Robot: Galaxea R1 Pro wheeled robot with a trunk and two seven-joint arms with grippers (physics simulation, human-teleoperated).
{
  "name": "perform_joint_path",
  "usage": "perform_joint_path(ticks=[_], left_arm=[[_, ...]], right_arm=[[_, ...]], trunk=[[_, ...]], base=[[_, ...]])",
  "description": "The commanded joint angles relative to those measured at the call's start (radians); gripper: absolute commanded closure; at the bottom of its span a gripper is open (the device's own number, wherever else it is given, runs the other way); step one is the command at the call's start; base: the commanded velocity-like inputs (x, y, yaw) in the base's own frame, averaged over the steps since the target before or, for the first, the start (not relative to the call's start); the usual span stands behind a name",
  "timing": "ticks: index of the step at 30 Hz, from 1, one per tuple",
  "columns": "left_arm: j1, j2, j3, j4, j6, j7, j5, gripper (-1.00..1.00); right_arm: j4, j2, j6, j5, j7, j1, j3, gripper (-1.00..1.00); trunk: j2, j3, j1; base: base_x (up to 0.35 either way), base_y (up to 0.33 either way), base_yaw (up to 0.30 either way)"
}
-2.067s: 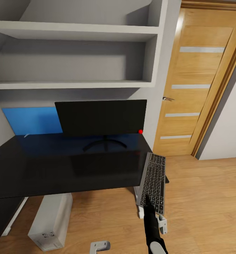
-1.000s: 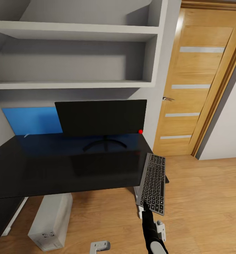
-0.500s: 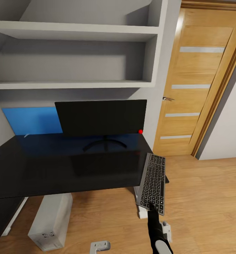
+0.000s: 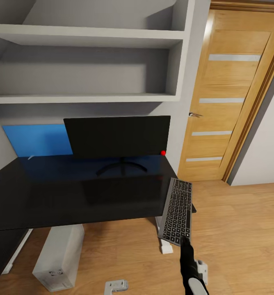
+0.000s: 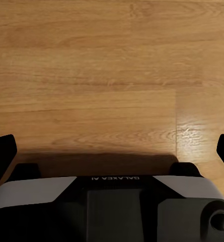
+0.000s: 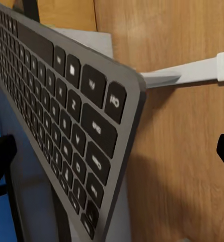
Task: In the bedroom, organize the workspace by keeping the computer under the desk, ensuring the monitor is on the desk, placing the keyboard on the desk next to the monitor, placing the mouse on the desk next to the keyboard, moving the folder from the swivel chair onto the desk next to the mouse, stacking the notebook on top of the folder with the pen on top of the notebook, and positioning the swivel chair next to the desk.
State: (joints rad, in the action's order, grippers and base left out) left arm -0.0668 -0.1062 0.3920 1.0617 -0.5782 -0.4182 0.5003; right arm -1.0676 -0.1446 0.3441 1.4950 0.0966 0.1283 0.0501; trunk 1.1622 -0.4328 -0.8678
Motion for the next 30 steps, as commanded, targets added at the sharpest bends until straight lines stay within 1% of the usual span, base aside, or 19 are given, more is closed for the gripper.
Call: perform_joint_path(ticks=[1, 5, 7, 9, 10, 14, 15, 19, 20, 24, 25, 26, 27, 28, 29, 30], left_arm=[[-0.001, 0.0, 0.002, 0.001, -0.002, -0.01, 0.011, -1.0], [-0.001, 0.0, 0.001, 0.001, -0.002, -0.01, 0.011, -1.0], [-0.001, 0.0, 0.0, 0.001, -0.003, -0.01, 0.011, -1.0], [-0.001, 0.0, 0.0, 0.001, -0.003, -0.01, 0.011, -1.0], [-0.001, 0.0, 0.0, 0.001, -0.002, -0.01, 0.011, -1.0], [-0.001, 0.0, 0.0, 0.001, -0.002, -0.01, 0.011, -1.0], [-0.001, 0.0, 0.0, 0.001, -0.002, -0.01, 0.011, -1.0], [-0.001, 0.0, 0.0, 0.001, -0.002, -0.01, 0.011, -1.0], [-0.001, 0.0, 0.0, 0.001, -0.002, -0.01, 0.011, -1.0], [-0.001, 0.001, -0.001, 0.001, -0.002, -0.011, 0.011, -1.0], [-0.001, 0.001, -0.003, 0.002, -0.002, -0.011, 0.01, -1.0], [-0.001, 0.002, -0.003, 0.002, -0.002, -0.012, 0.01, -1.0], [-0.001, 0.003, -0.005, 0.002, -0.002, -0.012, 0.01, -1.0], [-0.001, 0.004, -0.007, 0.002, -0.002, -0.012, 0.009, -1.0], [-0.001, 0.006, -0.01, 0.003, -0.002, -0.012, 0.009, -1.0], [-0.001, 0.006, -0.012, 0.003, -0.002, -0.012, 0.009, -1.0]], right_arm=[[-0.002, 0.0, 0.006, 0.007, 0.003, 0.001, -0.005, -1.0], [-0.003, 0.001, 0.006, 0.022, 0.003, 0.001, -0.033, -1.0], [-0.008, 0.008, 0.006, 0.039, 0.003, 0.001, -0.049, -1.0], [-0.013, 0.017, 0.006, 0.046, 0.003, 0.001, -0.058, -1.0], [-0.023, 0.031, 0.006, 0.057, 0.003, 0.001, -0.076, -1.0], [-0.044, 0.051, 0.006, 0.074, 0.003, 0.001, -0.112, -1.0], [-0.053, 0.06, 0.006, 0.077, 0.003, 0.001, -0.126, -1.0], [-0.063, 0.081, 0.006, 0.081, 0.003, 0.001, -0.151, -1.0], [-0.065, 0.092, 0.006, 0.081, 0.003, 0.002, -0.16, -1.0], [-0.064, 0.118, 0.006, 0.08, 0.008, 0.004, -0.169, -1.0], [-0.062, 0.138, 0.007, 0.08, 0.013, 0.006, -0.173, -1.0], [-0.059, 0.15, 0.007, 0.08, 0.017, 0.007, -0.174, -1.0], [-0.04, 0.194, 0.007, 0.08, 0.038, 0.02, -0.182, -1.0], [-0.024, 0.22, 0.006, 0.08, 0.054, 0.03, -0.186, -1.0], [0.013, 0.264, 0.006, 0.079, 0.088, 0.05, -0.192, -1.0], [0.035, 0.282, 0.005, 0.079, 0.105, 0.06, -0.194, -1.0]], trunk=[[0.001, -0.001, 0.0], [0.001, -0.001, 0.0], [0.001, -0.001, 0.0], [0.001, -0.001, 0.0], [0.001, -0.001, 0.0], [0.001, -0.001, 0.0], [0.001, -0.001, 0.0], [0.001, -0.001, 0.0], [0.001, -0.001, 0.0], [0.001, -0.001, 0.0], [0.001, -0.001, 0.0], [0.001, -0.001, 0.0], [0.001, -0.001, 0.0], [0.001, -0.001, 0.0], [0.001, -0.001, 0.0], [0.001, -0.001, 0.0]], base=[[0.0, 0.0, 0.0], [0.0, 0.0, 0.0], [0.0, 0.0, 0.0], [0.0, 0.0, 0.0], [0.0, 0.0, 0.0], [0.0, 0.0, 0.0], [0.0, 0.0, 0.0], [0.0, 0.0, 0.0], [0.0, 0.0, 0.0], [0.0, 0.0, 0.0], [0.0, 0.0, 0.0], [0.0, 0.0, 0.0], [0.0, 0.0, 0.0], [0.0, 0.0, 0.0], [0.0, 0.0, 0.0], [0.0, 0.0, 0.0]])
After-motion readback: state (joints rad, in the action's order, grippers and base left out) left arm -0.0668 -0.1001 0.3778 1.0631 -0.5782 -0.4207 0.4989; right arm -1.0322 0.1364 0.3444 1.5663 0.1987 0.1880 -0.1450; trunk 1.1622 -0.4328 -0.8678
